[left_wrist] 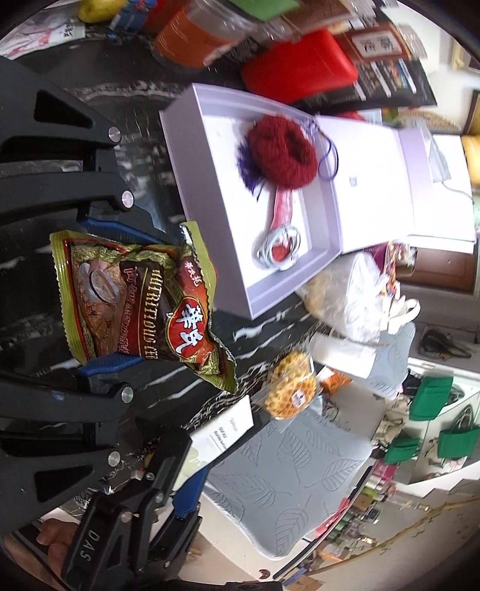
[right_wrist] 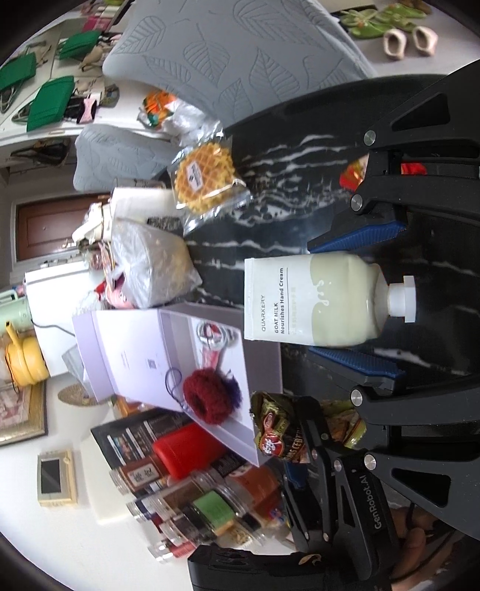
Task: Organize soft objects
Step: 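Lift the cereal bag with the left tool while the right tool lifts the hand cream tube toward the box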
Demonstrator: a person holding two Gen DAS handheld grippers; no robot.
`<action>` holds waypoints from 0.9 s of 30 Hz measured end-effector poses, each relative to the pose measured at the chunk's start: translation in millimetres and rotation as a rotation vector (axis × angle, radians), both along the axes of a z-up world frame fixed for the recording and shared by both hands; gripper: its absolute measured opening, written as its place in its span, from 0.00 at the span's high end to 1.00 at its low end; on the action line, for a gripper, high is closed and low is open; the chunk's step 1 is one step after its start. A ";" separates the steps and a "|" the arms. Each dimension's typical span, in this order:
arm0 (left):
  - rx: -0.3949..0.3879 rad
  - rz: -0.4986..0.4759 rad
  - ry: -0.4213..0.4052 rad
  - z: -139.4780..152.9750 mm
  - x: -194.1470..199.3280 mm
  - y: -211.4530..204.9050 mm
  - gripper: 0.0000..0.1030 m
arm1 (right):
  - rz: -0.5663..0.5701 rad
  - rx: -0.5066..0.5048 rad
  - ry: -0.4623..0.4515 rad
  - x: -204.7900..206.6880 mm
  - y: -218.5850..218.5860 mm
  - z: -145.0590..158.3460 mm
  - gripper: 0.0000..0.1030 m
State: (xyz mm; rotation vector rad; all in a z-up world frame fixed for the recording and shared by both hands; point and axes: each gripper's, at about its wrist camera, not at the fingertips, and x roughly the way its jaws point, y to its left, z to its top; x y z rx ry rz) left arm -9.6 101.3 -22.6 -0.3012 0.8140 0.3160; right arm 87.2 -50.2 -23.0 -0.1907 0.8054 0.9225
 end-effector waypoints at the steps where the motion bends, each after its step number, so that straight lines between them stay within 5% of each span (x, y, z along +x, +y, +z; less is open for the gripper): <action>1: 0.001 0.010 -0.003 1.1 -4.0 1.7 0.51 | 0.011 0.004 0.001 -3.1 2.5 0.0 0.52; 27: 0.044 0.153 -0.070 22.7 -102.4 38.9 0.51 | 0.142 0.098 0.004 -87.4 41.1 4.6 0.52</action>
